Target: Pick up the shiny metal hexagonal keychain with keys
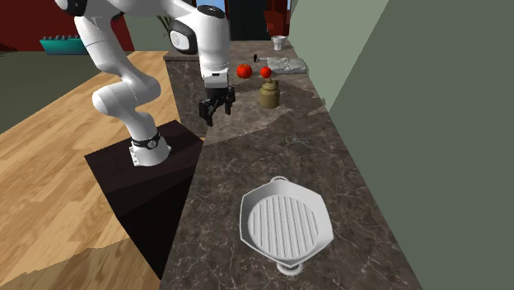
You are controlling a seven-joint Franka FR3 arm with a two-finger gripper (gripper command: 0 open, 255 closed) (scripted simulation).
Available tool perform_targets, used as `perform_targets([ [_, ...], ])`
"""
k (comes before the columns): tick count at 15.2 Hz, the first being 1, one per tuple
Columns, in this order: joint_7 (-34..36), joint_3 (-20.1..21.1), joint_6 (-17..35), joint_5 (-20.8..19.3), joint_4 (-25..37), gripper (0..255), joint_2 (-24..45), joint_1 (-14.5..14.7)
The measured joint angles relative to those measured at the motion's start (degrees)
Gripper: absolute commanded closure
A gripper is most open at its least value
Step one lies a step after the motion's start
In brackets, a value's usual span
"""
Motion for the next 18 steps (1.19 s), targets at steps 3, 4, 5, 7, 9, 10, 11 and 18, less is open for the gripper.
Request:
perform_targets([
  [3,2.5,2.2,3.4,-0.4,3.1,0,5.8,0.4],
  [4,3.5,3.0,4.4,-0.6,4.3,0,7.7,0.6],
  [5,4.5,3.7,5.4,-0.9,5.4,0,9.6,0.9],
  [7,6.4,4.9,7.3,-2.0,8.1,0,13.9,1.1],
  [9,8.8,6.3,9.0,-3.2,10.9,0,18.0,1.8],
  [10,9.9,6.8,9.8,-3.9,12.2,0,20.0,2.1],
  [11,10.9,7.2,10.2,-4.6,13.7,0,21.8,2.4],
  [18,18.4,8.9,12.1,-11.4,27.0,0,36.7,6.3],
])
